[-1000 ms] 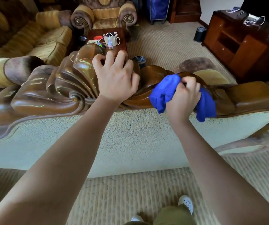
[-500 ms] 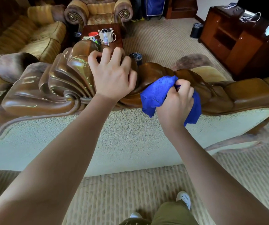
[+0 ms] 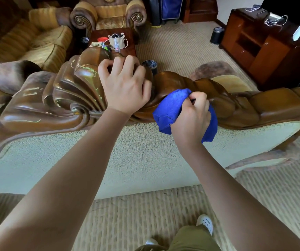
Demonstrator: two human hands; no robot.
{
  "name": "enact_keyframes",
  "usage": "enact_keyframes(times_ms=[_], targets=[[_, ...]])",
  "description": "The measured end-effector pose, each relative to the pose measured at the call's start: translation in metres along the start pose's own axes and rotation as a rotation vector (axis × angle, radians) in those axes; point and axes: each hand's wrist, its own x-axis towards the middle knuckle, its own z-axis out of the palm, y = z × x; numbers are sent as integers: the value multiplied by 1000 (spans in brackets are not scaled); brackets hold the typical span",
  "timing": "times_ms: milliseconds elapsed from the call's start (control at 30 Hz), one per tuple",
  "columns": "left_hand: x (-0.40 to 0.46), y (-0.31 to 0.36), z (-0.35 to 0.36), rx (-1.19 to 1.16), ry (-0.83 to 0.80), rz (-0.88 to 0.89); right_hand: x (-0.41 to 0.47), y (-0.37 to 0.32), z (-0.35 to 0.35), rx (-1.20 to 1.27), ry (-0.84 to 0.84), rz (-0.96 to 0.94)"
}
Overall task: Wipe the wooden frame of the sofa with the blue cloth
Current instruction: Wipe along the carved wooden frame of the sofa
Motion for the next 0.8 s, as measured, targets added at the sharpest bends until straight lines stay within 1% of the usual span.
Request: enact_keyframes(times_ms=[100, 200, 300, 433, 600, 667, 733, 800], targets=[[0, 0, 0, 0, -8, -1, -16, -16, 7, 33, -37, -64], [-1, -1, -2, 16, -14, 14, -25, -25, 17, 118, -24, -39], [-1, 1, -3, 11, -29, 9, -29, -24, 21, 90, -21, -80], [0, 0, -5, 9, -52, 9, -43, -35, 25, 110, -59, -141], [2, 1, -9, 29, -108, 8, -54, -46, 30, 276, -82, -183], [2, 0, -12, 24, -141, 12, -57, -44, 33, 323, -152, -199], [1, -3, -16, -8, -166, 28, -59, -46, 34, 300, -184, -195], [1, -6, -23, -72, -189, 34, -55, -46, 34, 274, -157, -157]])
